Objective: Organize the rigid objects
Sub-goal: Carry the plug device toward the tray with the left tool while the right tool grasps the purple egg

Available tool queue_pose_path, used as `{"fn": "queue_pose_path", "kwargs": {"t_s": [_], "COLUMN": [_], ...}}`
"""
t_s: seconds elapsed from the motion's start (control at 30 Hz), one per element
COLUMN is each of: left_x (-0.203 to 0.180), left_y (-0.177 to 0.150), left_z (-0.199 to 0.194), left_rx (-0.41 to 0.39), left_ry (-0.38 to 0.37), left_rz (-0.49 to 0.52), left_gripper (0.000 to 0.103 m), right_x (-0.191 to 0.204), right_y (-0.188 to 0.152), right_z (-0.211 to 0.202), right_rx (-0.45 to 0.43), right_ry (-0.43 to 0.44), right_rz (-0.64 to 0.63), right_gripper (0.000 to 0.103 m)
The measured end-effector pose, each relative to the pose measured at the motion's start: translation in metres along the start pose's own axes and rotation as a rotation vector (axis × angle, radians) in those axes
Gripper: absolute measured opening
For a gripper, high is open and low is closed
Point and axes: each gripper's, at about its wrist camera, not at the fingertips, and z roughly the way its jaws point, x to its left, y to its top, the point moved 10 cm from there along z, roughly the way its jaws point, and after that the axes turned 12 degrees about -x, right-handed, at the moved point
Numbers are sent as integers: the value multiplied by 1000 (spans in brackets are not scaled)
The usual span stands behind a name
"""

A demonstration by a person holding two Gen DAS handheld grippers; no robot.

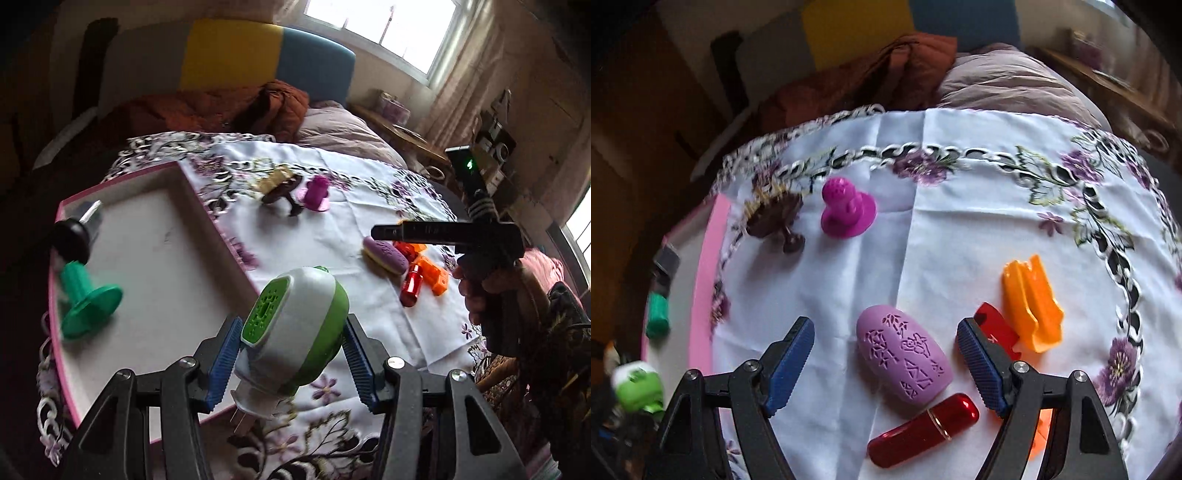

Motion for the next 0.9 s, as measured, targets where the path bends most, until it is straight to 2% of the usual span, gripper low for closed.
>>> {"fn": "queue_pose_path", "kwargs": {"t_s": [0.1, 0.13, 0.17, 0.2, 0.23, 0.33, 0.5, 0.9], "left_x": [12, 16, 20, 25, 29, 42, 58, 88], "left_y": [-1, -1, -1, -1, -1, 0, 1, -13], "left_z": [-9, -12, -14, -18, -20, -27, -32, -40], "left_rx": [-12, -16, -20, -25, -29, -47, -67, -65], "left_ry": [12, 17, 20, 25, 31, 54, 91, 145], "left_rz": [-32, -45, -54, -66, -73, -97, -131, -184], "left_gripper": [56, 56, 56, 56, 56, 56, 56, 56], "right_x": [2, 3, 4, 1, 4, 8, 1, 8], "right_y": [-7, -11, -17, -26, -27, -29, -29, -30], "right_z": [14, 17, 22, 26, 25, 24, 26, 25], "right_rx": [45, 61, 90, 127, 112, 114, 124, 97], "right_ry": [-24, -37, -43, -68, -72, -54, -17, -59], "right_rz": [-78, -107, -131, -165, -197, -205, -119, -226], "right_gripper": [80, 71, 50, 46, 44, 44, 45, 45]}}
